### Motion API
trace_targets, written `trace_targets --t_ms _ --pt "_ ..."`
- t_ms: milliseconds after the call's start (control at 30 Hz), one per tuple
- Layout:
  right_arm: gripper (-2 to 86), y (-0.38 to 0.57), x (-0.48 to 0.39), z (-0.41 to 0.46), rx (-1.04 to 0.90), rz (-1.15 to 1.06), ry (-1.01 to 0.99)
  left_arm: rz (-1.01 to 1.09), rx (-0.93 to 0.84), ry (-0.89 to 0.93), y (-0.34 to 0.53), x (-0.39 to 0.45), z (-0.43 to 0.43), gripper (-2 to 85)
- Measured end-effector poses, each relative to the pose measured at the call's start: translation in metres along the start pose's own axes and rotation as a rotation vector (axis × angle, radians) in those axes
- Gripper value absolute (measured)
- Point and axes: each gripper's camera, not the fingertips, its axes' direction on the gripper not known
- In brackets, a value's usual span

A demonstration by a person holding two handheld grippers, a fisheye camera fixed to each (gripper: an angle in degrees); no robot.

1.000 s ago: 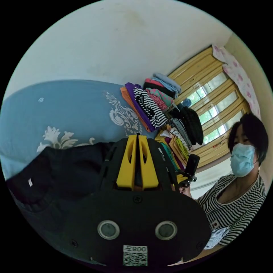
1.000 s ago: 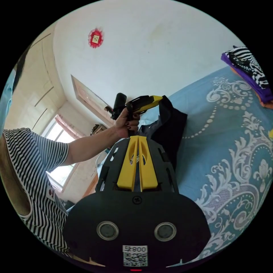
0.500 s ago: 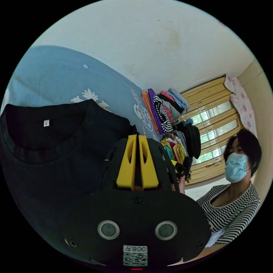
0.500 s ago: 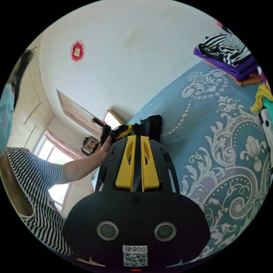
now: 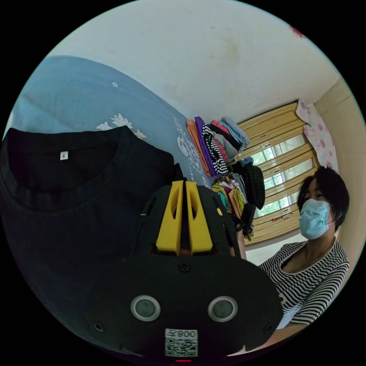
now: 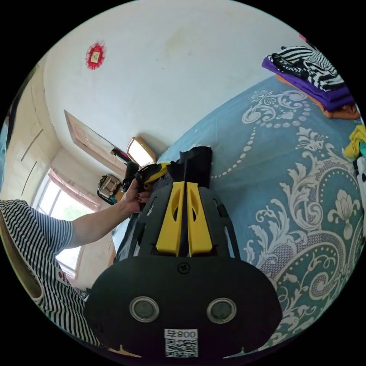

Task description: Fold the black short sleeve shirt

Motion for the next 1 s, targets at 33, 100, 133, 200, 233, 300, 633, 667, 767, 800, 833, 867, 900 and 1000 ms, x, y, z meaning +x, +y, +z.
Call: trace_targets --t_ms 33,100,133,200,233,300,633,667,767,800,833,867,900,1000 --pt "1.5 -0.004 -0.01 0.004 -0.014 -0.042 0.005 -0.001 0.009 0.005 -0.001 -0.003 -0.004 1.5" --pt "1.0 -0.009 -0.025 0.014 -0.056 -0.127 -0.013 -0.001 0.025 0.009 -0.003 -0.008 -0.011 1.7" --pt "0.8 -0.013 -0.034 0.022 -0.107 -0.172 -0.028 -0.003 0.03 0.016 -0.004 -0.012 -0.016 1.9" --pt "0.7 -0.017 -0.047 0.035 -0.17 -0.23 -0.015 -0.021 0.024 0.031 -0.005 -0.02 -0.021 2.3" --pt "0.6 -0.019 -0.055 0.042 -0.215 -0.262 0.014 -0.034 0.032 0.03 -0.004 -0.025 -0.026 2.6" --pt "0.6 -0.022 -0.067 0.053 -0.272 -0.312 0.062 -0.048 0.044 0.009 -0.003 -0.03 -0.033 2.8" --pt "0.4 -0.035 -0.1 0.09 -0.527 -0.426 0.157 0.097 -0.199 -0.024 -0.004 0.003 0.015 2.6" --pt "0.4 -0.036 -0.099 0.089 -0.53 -0.423 0.156 0.104 -0.235 -0.047 -0.003 0.004 0.021 2.5" --pt "0.4 -0.042 -0.094 0.085 -0.515 -0.375 0.114 0.071 -0.395 -0.219 0.006 -0.002 0.046 2.0" --pt "0.4 -0.044 -0.091 0.085 -0.513 -0.35 0.089 0.067 -0.395 -0.255 0.008 -0.002 0.049 1.7" --pt "0.5 -0.046 -0.09 0.083 -0.507 -0.339 0.073 0.073 -0.359 -0.24 0.007 0.001 0.048 1.7" --pt "0.5 -0.047 -0.09 0.083 -0.505 -0.337 0.071 0.079 -0.339 -0.228 0.006 0.003 0.047 1.8" --pt "0.6 -0.048 -0.091 0.083 -0.507 -0.338 0.069 0.095 -0.302 -0.207 0.002 0.007 0.047 2.1" --pt "0.9 -0.05 -0.096 0.082 -0.504 -0.35 0.064 0.139 -0.272 -0.22 -0.011 0.016 0.056 3.9"
